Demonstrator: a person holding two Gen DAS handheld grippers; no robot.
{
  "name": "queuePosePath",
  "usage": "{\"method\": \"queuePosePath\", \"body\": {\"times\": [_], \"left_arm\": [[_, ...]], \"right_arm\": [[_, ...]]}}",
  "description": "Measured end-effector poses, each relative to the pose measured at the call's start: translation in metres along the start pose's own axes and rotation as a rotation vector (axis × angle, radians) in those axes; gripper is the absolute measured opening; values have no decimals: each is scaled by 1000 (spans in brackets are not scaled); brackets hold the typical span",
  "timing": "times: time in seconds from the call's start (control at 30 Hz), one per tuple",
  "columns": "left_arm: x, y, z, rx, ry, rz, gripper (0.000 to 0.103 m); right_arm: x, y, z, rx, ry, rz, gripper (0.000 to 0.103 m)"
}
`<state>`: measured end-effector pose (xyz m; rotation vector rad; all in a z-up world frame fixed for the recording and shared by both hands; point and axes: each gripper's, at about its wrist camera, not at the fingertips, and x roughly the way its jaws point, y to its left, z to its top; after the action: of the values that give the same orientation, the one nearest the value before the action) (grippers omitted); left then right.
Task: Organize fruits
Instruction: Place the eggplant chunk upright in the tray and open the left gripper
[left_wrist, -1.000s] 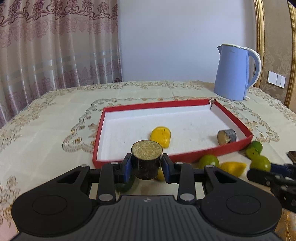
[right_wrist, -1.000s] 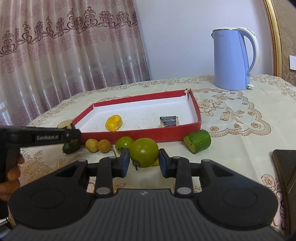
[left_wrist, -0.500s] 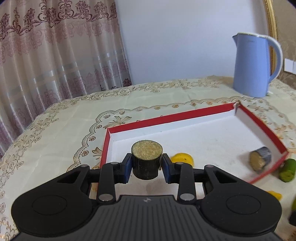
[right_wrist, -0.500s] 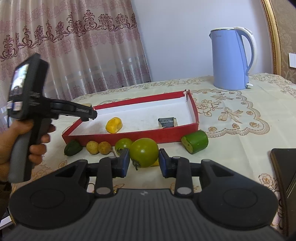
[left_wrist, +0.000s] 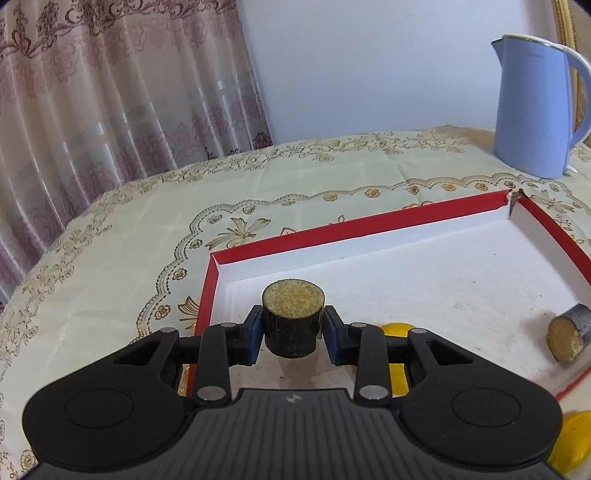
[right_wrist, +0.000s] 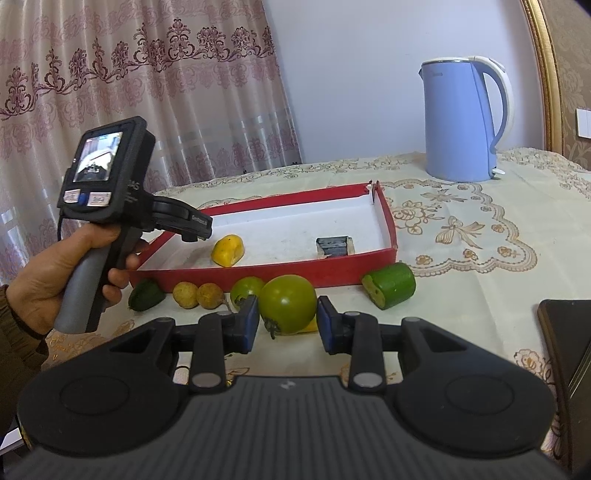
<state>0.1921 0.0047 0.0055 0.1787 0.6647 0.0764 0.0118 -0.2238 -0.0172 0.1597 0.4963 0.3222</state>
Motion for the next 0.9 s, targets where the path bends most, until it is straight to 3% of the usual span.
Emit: {"method": "queuePosePath", "body": {"times": [0.6,0.67,0.8,0.9], "left_arm": [[16,0,5,3,35,17,33],[15,1,5,-4,37,19,39],[5,2,5,-3,-5,47,69],[-6,3,5,1,-37,65,73]], "right_arm": [[-2,7,1,-15,-3,-7,32],[-1,7,1,-17,-3,-6,32],[0,9,2,-21,0,-6,32],[0,10,2,-22,0,-5,32]]}}
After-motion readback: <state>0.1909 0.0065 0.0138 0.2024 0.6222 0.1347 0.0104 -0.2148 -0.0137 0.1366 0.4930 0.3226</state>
